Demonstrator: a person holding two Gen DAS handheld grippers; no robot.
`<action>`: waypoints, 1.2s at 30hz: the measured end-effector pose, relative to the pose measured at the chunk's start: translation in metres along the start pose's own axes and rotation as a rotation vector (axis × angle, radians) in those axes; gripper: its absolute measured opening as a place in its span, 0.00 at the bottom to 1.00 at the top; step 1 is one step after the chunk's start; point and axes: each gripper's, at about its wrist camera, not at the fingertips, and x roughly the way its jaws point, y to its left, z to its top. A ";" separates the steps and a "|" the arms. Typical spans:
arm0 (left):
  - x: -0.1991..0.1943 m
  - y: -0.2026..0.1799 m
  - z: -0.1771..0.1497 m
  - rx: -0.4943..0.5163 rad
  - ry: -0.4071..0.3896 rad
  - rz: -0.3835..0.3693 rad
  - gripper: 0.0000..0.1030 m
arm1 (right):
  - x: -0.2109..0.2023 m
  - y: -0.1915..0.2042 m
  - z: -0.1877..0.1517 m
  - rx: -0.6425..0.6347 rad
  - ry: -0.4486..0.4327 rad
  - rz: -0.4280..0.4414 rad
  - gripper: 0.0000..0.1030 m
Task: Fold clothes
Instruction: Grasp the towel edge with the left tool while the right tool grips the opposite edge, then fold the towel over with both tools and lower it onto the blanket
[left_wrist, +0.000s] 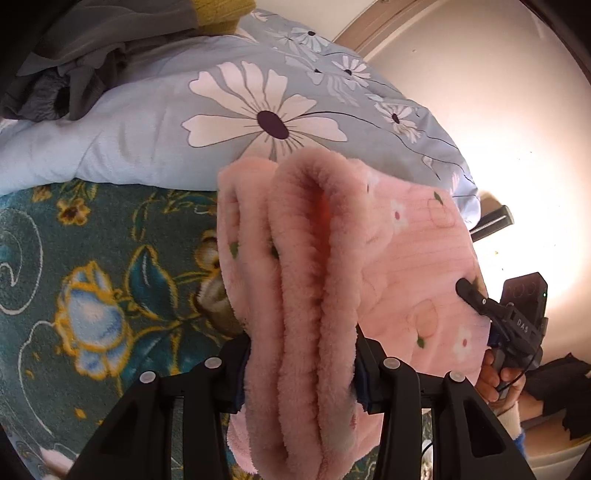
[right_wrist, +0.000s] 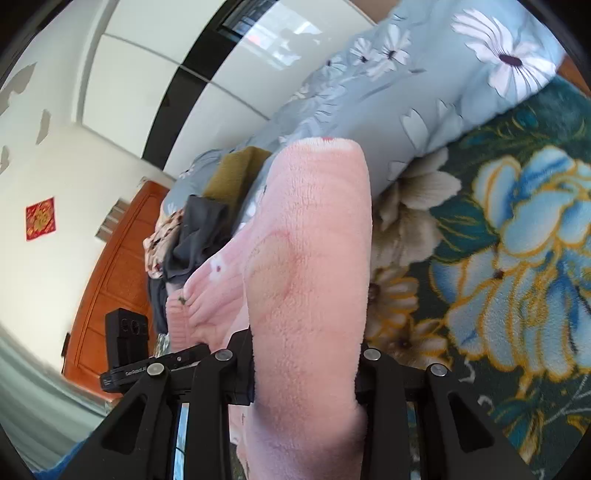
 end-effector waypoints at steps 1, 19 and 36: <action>0.001 0.002 0.001 -0.004 0.006 0.006 0.45 | 0.003 -0.004 -0.002 0.009 0.001 -0.003 0.32; -0.024 0.013 -0.020 0.020 -0.088 0.050 0.63 | 0.023 -0.042 -0.018 0.114 0.036 -0.097 0.44; -0.027 -0.074 -0.093 0.348 -0.389 0.357 0.63 | -0.014 0.102 -0.094 -0.432 -0.199 -0.631 0.54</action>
